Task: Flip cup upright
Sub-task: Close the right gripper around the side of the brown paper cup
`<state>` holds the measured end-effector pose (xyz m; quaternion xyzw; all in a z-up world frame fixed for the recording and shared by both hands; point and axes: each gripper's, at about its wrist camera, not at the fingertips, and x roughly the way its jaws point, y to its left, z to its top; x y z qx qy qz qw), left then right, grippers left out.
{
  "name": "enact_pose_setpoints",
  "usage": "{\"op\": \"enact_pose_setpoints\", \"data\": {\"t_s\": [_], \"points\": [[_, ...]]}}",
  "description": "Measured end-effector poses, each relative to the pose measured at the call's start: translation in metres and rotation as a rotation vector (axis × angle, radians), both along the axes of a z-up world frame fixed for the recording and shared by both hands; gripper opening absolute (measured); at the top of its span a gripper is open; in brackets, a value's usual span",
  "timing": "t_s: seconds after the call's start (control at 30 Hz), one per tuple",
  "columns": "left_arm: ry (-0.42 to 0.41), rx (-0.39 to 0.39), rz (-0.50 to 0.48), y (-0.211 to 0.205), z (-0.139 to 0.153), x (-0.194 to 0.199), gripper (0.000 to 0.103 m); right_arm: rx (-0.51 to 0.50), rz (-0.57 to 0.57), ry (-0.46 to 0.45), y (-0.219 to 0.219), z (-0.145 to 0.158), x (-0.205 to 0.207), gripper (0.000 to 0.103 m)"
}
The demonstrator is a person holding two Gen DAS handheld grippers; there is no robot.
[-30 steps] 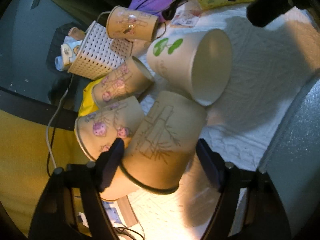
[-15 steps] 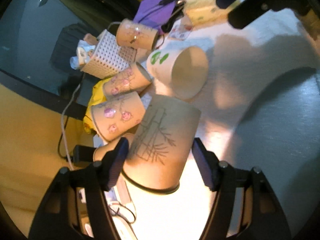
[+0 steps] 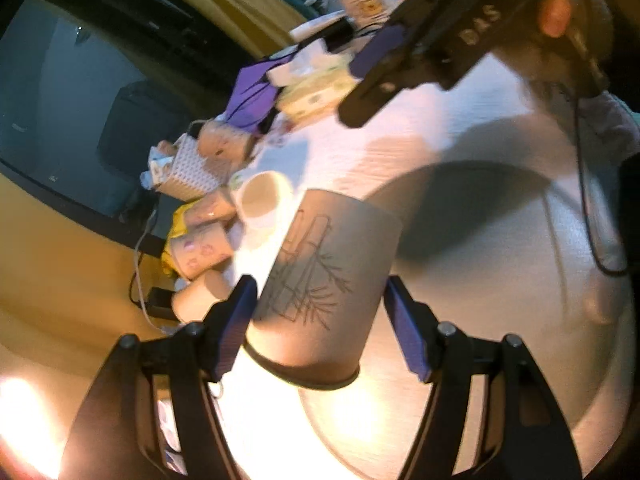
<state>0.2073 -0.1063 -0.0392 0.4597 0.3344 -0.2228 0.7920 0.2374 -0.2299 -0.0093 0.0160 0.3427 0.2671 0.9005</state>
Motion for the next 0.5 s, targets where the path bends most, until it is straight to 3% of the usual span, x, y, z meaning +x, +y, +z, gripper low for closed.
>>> {"op": "enact_pose_setpoints", "data": {"t_s": [0.27,0.5], "points": [[0.02,0.0,-0.008,-0.027,-0.019,-0.064,0.067,0.01,0.003,0.031,-0.017,-0.015,-0.056,0.076],[0.047,0.032,0.027,-0.035,-0.04,-0.064,0.069,0.014,0.019,0.061,-0.027,-0.033,-0.081,0.076]]}}
